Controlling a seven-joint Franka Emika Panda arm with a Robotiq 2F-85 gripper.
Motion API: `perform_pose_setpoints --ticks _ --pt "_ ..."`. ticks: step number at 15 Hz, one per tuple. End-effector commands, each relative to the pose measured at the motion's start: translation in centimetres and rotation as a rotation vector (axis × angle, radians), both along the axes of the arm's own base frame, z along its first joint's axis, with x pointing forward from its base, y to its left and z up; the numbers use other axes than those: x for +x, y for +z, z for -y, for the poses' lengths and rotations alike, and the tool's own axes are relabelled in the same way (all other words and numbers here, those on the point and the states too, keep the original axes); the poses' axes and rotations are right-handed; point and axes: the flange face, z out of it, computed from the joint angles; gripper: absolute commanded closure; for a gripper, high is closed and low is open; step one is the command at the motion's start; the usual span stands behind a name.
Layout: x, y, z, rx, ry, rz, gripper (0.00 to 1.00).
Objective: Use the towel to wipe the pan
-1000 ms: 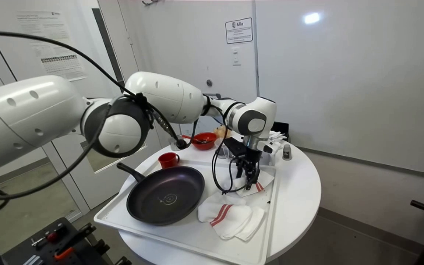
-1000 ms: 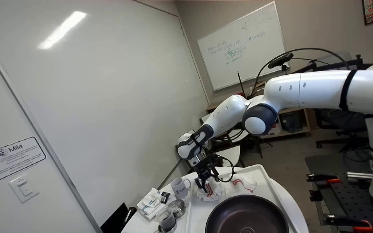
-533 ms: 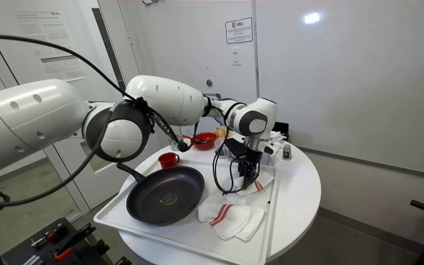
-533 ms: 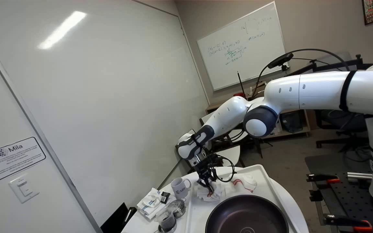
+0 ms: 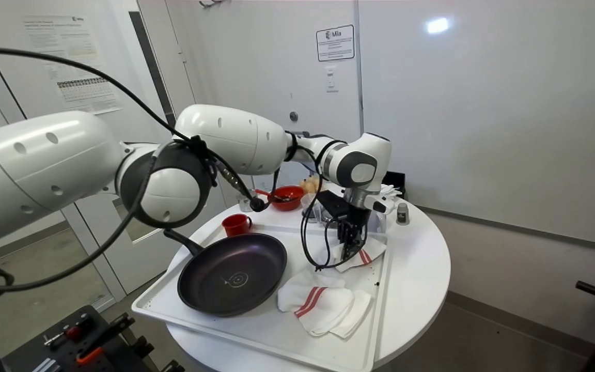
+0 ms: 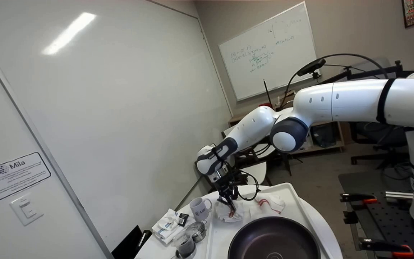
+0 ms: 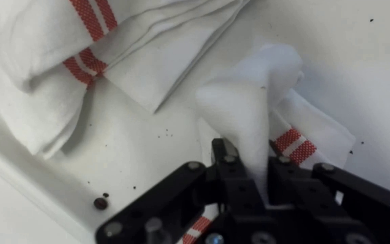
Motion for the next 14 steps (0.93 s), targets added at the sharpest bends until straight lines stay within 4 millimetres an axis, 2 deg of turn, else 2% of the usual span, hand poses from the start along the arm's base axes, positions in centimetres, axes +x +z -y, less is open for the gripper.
perform_pose_setpoints --ticks 1,6,9,12,14 --pt "1.4 3.9 0.4 -0.031 -0.012 0.069 0.90" --pt "3.6 10.8 0.5 -0.091 0.010 0.209 0.90" --pt "4.3 13.8 -0.2 -0.106 0.043 0.266 0.90" --pt "4.2 15.3 -1.6 -0.102 0.079 0.267 0.91" --pt "3.6 15.5 -2.6 -0.117 0.081 0.253 0.91"
